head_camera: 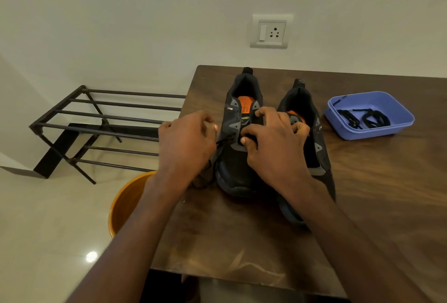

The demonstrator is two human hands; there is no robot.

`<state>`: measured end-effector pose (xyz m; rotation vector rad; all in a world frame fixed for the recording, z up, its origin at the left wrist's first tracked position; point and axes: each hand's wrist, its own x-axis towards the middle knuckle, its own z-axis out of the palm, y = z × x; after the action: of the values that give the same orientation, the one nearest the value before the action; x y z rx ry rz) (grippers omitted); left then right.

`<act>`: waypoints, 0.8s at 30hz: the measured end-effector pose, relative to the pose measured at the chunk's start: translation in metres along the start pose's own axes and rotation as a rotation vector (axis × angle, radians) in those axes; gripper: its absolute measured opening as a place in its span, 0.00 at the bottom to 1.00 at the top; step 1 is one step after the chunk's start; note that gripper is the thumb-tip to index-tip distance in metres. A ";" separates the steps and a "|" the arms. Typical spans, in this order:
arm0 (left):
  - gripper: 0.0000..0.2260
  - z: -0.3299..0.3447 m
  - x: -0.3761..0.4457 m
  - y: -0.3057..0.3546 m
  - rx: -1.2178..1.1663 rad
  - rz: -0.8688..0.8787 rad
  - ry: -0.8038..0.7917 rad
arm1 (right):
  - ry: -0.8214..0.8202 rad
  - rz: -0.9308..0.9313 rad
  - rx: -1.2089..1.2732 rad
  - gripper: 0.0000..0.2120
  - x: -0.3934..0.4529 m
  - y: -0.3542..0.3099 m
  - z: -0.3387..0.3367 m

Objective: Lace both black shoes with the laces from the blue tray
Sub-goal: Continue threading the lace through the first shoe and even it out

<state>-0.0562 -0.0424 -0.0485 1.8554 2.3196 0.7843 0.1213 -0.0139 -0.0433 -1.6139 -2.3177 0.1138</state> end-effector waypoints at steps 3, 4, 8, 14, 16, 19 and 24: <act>0.18 0.009 0.005 -0.001 -0.064 0.114 -0.047 | 0.036 0.035 0.023 0.11 -0.005 -0.003 0.006; 0.20 0.010 0.007 0.000 -0.116 0.165 -0.076 | 0.055 0.038 0.028 0.11 -0.006 -0.003 0.007; 0.33 0.016 0.011 0.000 -0.314 0.352 -0.315 | 0.102 0.053 0.066 0.09 -0.002 -0.002 0.011; 0.36 0.020 0.017 -0.007 -0.215 0.306 -0.396 | 0.204 0.035 0.303 0.04 -0.003 0.010 0.011; 0.36 0.021 0.018 -0.005 -0.228 0.296 -0.393 | 0.254 0.073 0.343 0.05 -0.007 0.015 0.009; 0.35 0.021 0.019 -0.004 -0.249 0.311 -0.377 | 0.242 0.032 0.207 0.11 -0.010 0.010 0.008; 0.38 0.018 0.018 -0.004 -0.256 0.375 -0.374 | 0.058 -0.017 0.061 0.12 0.005 -0.005 0.008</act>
<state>-0.0586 -0.0199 -0.0610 2.1222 1.5976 0.6556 0.1132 -0.0103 -0.0489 -1.5472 -2.2620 0.1311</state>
